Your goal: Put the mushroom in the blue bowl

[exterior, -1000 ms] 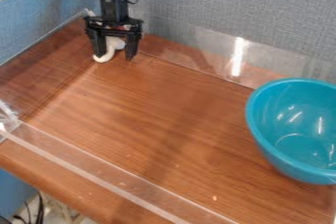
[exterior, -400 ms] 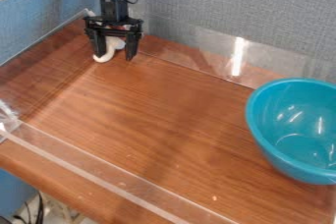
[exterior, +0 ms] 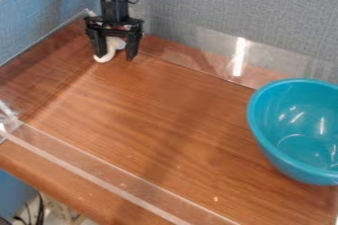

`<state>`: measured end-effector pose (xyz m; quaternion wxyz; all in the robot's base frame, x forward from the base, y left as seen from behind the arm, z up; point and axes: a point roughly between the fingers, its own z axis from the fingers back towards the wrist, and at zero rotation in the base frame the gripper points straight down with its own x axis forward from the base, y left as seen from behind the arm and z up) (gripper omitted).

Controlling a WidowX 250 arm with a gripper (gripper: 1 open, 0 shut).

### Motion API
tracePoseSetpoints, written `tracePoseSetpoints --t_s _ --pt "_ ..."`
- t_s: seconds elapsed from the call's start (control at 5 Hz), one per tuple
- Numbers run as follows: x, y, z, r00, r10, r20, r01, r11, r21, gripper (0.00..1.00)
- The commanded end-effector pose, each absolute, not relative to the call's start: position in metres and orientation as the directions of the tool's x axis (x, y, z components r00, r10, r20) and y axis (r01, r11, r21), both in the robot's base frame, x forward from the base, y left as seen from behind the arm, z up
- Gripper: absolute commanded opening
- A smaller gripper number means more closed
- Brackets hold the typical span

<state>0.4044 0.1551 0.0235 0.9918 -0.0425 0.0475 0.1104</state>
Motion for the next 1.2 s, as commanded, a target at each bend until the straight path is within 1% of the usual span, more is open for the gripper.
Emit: tracePoseSetpoints --t_s 0.0,1.0 --pt "0.3924 0.1736 -0.0011 0.954 0.259 -0.148 -0.273 0.959 -0.080 1.00" --pt "0.3899 0.1746 -0.0016 0.947 0.274 -0.166 -0.291 0.953 -0.084 1.00"
